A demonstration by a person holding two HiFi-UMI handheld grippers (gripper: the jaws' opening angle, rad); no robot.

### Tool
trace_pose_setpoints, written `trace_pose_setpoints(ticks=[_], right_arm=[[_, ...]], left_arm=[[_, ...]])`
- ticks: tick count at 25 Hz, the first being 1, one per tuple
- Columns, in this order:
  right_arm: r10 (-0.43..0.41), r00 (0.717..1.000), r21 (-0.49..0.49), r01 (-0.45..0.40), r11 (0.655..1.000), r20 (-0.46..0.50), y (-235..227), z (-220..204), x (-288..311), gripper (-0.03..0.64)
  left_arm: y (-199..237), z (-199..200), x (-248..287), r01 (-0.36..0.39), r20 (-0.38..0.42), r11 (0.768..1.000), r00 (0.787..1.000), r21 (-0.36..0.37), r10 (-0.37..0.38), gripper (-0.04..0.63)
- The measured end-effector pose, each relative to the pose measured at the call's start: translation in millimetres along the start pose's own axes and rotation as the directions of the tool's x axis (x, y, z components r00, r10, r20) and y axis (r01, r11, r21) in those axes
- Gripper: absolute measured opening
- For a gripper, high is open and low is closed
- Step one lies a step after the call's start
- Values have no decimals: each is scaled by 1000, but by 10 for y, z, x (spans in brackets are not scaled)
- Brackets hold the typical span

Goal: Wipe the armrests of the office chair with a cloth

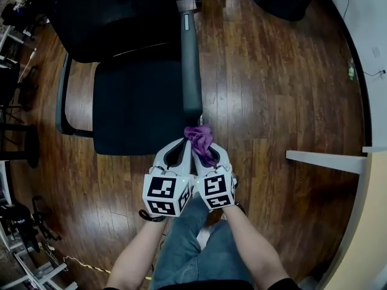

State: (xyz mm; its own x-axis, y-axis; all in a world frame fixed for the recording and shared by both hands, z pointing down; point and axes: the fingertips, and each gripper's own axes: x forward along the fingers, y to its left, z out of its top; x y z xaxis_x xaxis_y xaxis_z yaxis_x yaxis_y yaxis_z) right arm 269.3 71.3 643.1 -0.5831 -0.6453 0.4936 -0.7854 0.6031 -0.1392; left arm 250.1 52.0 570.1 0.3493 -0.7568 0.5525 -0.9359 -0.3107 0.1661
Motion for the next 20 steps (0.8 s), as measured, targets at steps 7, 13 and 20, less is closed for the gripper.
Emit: trace_pose_setpoints(ticks=[7, 13, 20], right_arm=[[-8, 1000, -1, 8, 1000, 24, -74, 287, -169, 103], [-30, 998, -22, 31, 999, 60, -176, 888, -280, 103], [-95, 987, -24, 99, 995, 132, -397, 1773, -252, 102]], left_arm=[[-130, 148, -69, -2, -3, 1000, 1000, -1, 2, 5], [-47, 594, -132, 4, 34, 1000, 999, -29, -3, 5], [78, 1320, -53, 60, 90, 998, 994, -7, -59, 5]])
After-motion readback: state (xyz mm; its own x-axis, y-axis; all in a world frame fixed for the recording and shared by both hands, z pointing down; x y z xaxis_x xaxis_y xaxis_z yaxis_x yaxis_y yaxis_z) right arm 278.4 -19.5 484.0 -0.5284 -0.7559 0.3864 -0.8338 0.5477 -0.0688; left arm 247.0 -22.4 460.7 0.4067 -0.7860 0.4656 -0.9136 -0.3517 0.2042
